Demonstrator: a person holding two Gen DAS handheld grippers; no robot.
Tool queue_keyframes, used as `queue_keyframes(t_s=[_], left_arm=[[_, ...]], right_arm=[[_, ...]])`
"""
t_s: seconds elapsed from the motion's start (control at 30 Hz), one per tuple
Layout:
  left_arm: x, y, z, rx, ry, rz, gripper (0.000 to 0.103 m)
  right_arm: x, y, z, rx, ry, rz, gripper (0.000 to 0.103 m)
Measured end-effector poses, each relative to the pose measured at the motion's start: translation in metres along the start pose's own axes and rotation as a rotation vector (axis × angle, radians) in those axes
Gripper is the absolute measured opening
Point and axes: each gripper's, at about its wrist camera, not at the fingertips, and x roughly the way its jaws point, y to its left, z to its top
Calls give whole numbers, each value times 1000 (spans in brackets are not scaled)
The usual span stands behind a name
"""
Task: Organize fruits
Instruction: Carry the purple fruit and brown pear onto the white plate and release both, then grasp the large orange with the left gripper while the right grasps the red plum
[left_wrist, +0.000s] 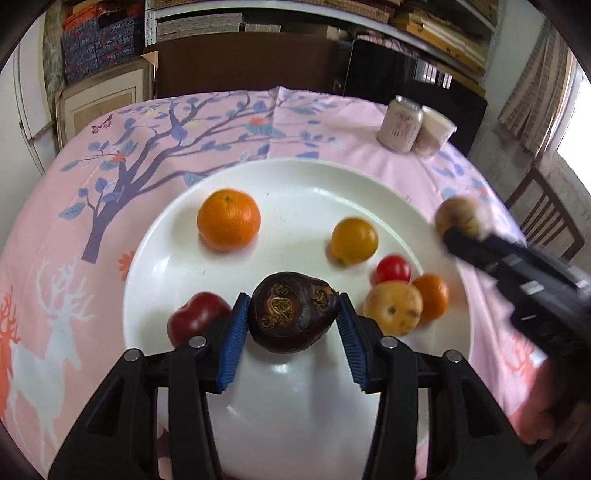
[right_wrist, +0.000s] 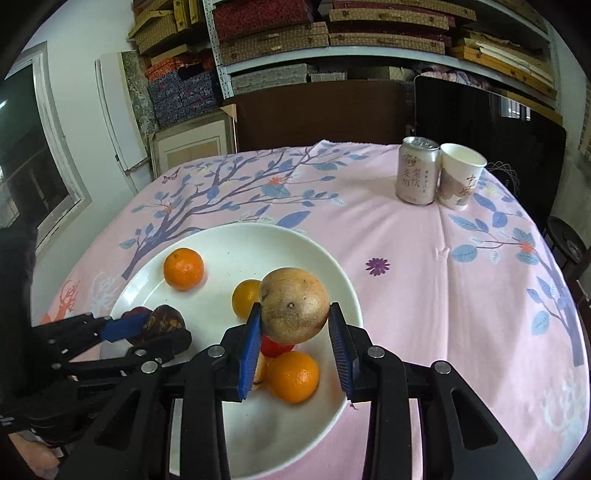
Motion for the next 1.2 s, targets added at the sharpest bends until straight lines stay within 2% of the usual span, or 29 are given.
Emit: queue_keyframes(t_s=[0.03, 0.07, 0.1, 0.13, 0.27, 0.37, 0.47, 0.67, 0.8, 0.9, 1.0, 1.13, 1.2], left_arm=[[-2, 0, 1, 7, -11, 6, 69], [-4, 0, 2, 14, -21, 25, 76], [-8, 0, 2, 18, -39, 56, 89], [-12, 2, 2, 12, -51, 70, 90], [-38, 14, -6, -31, -64, 39, 90], [-66, 21, -25, -32, -88, 22, 90], [-94, 21, -51, 1, -112, 10, 90], [-135, 21, -129, 119, -142, 18, 90], [-136, 24, -169, 151, -117, 50, 90], [-128, 23, -180, 166, -104, 95, 90], [-121, 17, -182, 188, -104, 116, 89], [-103, 15, -173, 187, -46, 121, 74], [-99, 18, -169, 171, -42, 111, 73]], right_arm=[[2, 2, -1, -6, -4, -4, 40], [0, 3, -1, -7, -17, -6, 46], [-4, 2, -1, 0, -35, -3, 57], [-10, 2, -2, 9, -48, 6, 59], [-40, 1, -10, 6, -85, 10, 59], [-73, 5, -27, -10, -104, 10, 59], [-103, 10, -53, -1, -115, 25, 59], [-160, 29, -127, 34, -142, 83, 60], [-177, 45, -159, 29, -152, 98, 60], [-183, 56, -172, 16, -147, 104, 60], [-187, 62, -177, -2, -147, 101, 60], [-192, 63, -179, -8, -146, 100, 60], [-192, 61, -180, -6, -144, 98, 60]])
